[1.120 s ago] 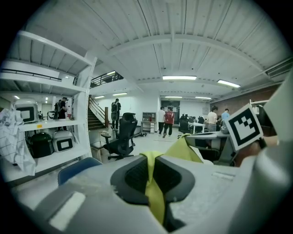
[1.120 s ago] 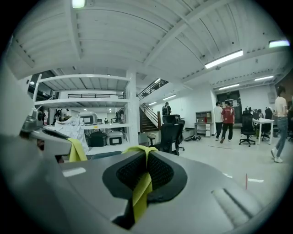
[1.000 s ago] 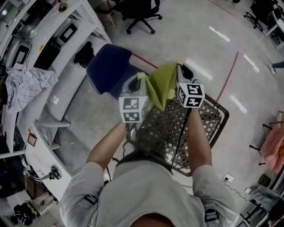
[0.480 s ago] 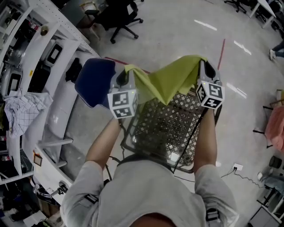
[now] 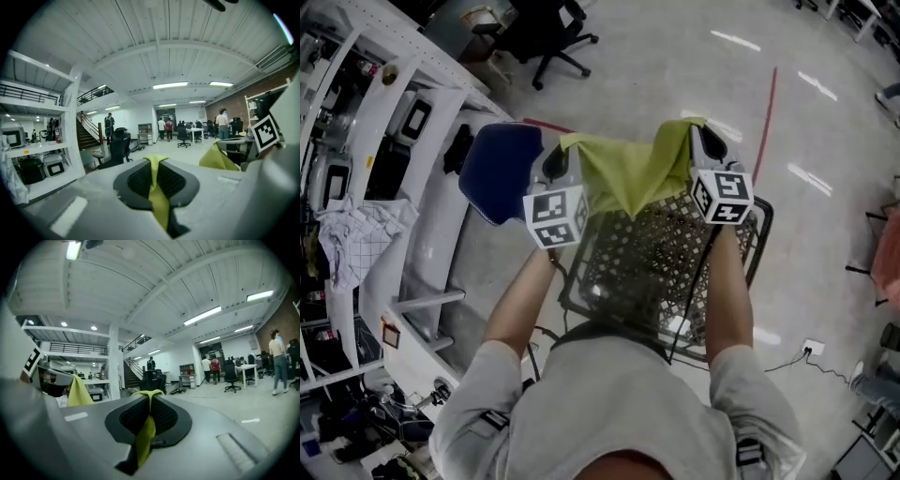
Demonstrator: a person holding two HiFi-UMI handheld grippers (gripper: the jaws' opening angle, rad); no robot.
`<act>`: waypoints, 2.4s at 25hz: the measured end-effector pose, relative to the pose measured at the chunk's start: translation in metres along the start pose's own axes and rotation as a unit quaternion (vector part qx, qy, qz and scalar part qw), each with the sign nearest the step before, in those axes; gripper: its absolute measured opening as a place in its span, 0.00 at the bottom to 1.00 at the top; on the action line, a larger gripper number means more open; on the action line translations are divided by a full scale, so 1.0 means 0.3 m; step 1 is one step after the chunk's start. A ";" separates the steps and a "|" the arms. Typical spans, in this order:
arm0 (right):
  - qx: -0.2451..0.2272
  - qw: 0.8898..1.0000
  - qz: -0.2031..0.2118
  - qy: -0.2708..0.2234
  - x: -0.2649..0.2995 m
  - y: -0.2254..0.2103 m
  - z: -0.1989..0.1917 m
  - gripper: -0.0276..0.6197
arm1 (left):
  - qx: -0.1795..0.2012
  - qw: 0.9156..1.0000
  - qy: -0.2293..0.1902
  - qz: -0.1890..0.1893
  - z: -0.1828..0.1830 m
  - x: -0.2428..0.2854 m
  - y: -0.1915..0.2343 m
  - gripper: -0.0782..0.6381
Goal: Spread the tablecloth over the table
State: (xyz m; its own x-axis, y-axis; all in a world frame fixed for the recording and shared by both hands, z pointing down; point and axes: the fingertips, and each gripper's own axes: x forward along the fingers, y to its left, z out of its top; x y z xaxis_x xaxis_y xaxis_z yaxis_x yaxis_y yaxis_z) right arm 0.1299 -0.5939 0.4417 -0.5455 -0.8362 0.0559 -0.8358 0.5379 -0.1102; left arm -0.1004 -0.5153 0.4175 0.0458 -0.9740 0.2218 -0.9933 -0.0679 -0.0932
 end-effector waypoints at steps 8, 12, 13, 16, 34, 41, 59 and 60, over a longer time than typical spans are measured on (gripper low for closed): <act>0.002 0.986 0.165 0.025 0.249 0.524 -0.130 0.06 | -0.030 0.995 0.060 0.076 -0.201 -0.145 0.218 0.15; 0.007 0.983 0.177 0.041 0.293 0.588 -0.209 0.06 | -0.032 0.992 0.080 0.087 -0.293 -0.163 0.241 0.15; 0.009 0.983 0.177 0.044 0.300 0.593 -0.223 0.06 | -0.035 0.992 0.084 0.088 -0.311 -0.163 0.249 0.15; 0.005 0.983 0.173 0.055 0.326 0.581 -0.266 0.06 | -0.052 0.990 0.099 0.082 -0.361 -0.135 0.252 0.15; -0.120 0.948 -0.233 -0.180 -0.665 -0.429 0.632 0.06 | -0.047 0.948 -0.254 -0.186 0.775 -0.059 -0.369 0.14; -0.099 0.992 -0.068 -0.040 -0.369 -0.019 0.285 0.06 | -0.090 0.983 -0.101 -0.124 0.309 -0.090 -0.149 0.15; -0.051 0.886 0.457 -0.054 0.113 1.973 0.123 0.06 | -0.128 0.938 -0.106 0.305 -0.034 -1.145 1.129 0.15; -0.051 0.886 0.457 -0.053 0.129 1.971 0.110 0.06 | -0.129 0.938 -0.100 0.305 -0.055 -1.138 1.122 0.14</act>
State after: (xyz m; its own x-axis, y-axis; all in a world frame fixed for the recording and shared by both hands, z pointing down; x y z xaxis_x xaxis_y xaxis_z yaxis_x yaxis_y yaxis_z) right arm -0.3833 -0.3117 0.3459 -0.9934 -0.0486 -0.1041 -0.0518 0.9982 0.0289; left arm -0.4522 -0.2019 0.3263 -0.5458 -0.8377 0.0154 -0.8328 0.5444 0.1005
